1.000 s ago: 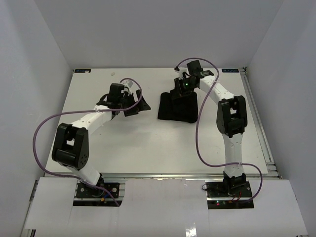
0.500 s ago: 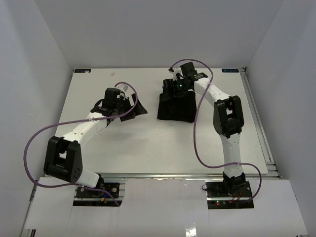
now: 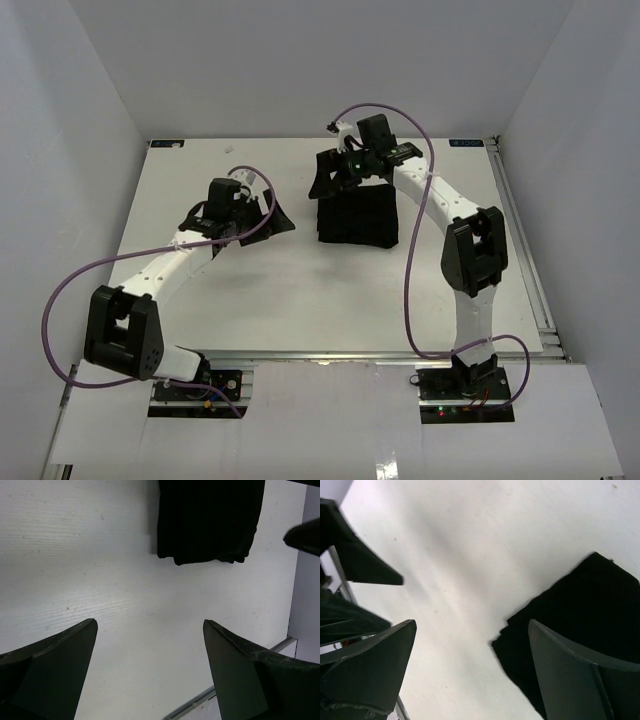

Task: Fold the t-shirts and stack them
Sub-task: Fold the long partially folded tshirt into a neat square, then smooth out wrinkles on the folded tshirt

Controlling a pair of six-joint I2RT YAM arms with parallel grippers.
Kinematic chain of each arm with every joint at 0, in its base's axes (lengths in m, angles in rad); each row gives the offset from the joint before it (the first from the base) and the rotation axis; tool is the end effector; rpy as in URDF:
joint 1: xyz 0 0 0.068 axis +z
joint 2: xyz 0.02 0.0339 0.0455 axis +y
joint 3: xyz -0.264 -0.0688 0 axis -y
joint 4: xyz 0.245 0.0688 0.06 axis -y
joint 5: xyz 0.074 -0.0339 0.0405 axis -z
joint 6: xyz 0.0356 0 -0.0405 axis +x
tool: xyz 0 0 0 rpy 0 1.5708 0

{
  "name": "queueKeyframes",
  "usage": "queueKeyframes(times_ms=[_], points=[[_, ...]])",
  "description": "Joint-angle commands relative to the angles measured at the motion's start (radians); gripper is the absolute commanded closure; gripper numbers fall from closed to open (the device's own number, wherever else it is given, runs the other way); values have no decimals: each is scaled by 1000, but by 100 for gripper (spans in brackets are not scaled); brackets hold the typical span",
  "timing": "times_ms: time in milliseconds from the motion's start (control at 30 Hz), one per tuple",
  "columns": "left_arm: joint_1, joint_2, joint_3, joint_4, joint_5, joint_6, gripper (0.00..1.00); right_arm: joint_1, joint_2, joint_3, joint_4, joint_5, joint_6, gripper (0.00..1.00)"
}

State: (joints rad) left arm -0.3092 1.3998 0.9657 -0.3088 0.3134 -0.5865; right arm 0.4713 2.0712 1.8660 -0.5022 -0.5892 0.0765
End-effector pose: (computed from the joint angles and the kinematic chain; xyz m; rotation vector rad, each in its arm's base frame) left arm 0.2844 -0.1024 0.2521 -0.1670 2.4050 -0.8000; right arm 0.4164 0.2344 0.2866 -0.7633 2.1837 0.9547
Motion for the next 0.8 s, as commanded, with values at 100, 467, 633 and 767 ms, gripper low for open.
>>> queueKeyframes(times_ms=[100,467,633,767], points=[[1,-79,57,-46,-37,36,2,49,-37,-47,71,-72,62,0],[2,-21,89,101,90,14,16,-233,-161,-212,204,-457,-221,0],[-50,229,252,169,200,-22,49,-312,-178,-372,114,-544,-260,42],[-70,387,392,203,256,-39,62,-315,-143,-421,83,-505,-254,60]])
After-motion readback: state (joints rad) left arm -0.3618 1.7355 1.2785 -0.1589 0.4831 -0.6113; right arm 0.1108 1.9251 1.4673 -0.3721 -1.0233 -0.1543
